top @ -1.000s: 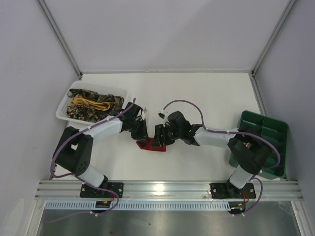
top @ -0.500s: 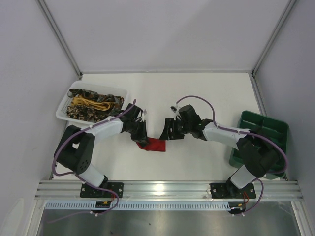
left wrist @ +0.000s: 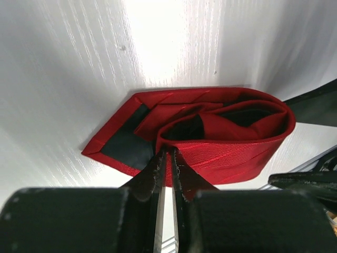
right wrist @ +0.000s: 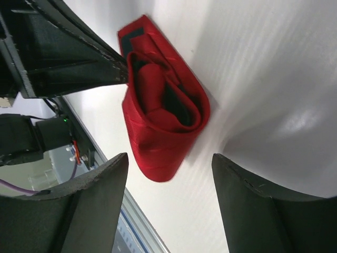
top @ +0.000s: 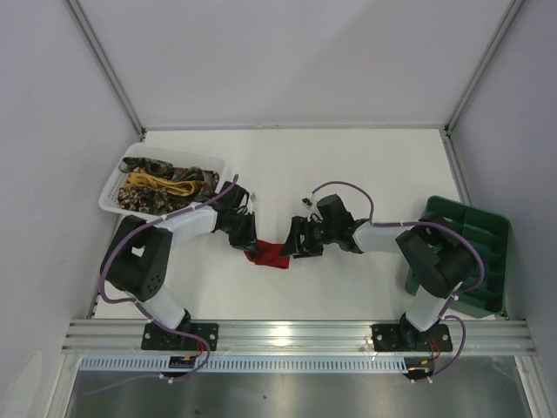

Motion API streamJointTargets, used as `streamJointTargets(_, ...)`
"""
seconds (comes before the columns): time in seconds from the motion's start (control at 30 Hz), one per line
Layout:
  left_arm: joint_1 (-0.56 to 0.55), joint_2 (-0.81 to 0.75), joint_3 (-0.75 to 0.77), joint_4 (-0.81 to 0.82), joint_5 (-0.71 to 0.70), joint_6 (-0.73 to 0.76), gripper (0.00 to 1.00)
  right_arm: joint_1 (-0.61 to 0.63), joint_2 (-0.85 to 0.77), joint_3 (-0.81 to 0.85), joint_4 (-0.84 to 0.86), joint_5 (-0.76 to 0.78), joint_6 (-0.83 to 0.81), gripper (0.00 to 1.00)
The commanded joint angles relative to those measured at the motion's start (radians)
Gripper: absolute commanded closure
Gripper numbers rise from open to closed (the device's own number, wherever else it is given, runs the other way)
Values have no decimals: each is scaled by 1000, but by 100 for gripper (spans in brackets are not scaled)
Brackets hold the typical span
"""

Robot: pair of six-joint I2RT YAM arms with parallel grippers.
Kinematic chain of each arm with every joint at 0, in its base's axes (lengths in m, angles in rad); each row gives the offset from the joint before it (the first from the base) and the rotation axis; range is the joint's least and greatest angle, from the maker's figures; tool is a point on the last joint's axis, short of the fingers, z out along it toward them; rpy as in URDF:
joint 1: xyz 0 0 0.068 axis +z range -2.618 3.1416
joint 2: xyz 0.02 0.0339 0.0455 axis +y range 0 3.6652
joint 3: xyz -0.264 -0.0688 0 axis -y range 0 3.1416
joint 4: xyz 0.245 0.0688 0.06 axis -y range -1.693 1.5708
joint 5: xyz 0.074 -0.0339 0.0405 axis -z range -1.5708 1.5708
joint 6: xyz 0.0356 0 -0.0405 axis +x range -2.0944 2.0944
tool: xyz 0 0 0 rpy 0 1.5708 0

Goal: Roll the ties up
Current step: Place the rolled tie into the container

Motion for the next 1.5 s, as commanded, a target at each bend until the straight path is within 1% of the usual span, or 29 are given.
streamJointTargets(0.0, 14, 16, 50, 23, 12, 30, 88, -3, 26, -4, 136, -44, 42, 29)
streamJointTargets(0.2, 21, 33, 65, 26, 19, 33, 88, -2, 76, -4, 205, -64, 111, 28)
streamJointTargets(0.37, 22, 50, 74, 29, 25, 35, 88, -3, 64, -28, 228, -41, 172, 27)
streamJointTargets(0.77, 22, 64, 90, 29, 32, 29, 88, 1, 17, -39, 180, -14, 261, 25)
streamJointTargets(1.1, 22, 70, 97, 29, 34, 27, 88, 29, 58, 2, 124, 43, 257, 24)
streamJointTargets(1.3, 22, 72, 100, 27, 37, 29, 88, 58, 90, 45, 84, 89, 244, 25)
streamJointTargets(1.47, 22, 70, 94, 27, 37, 32, 88, 58, 113, 81, 59, 108, 244, 27)
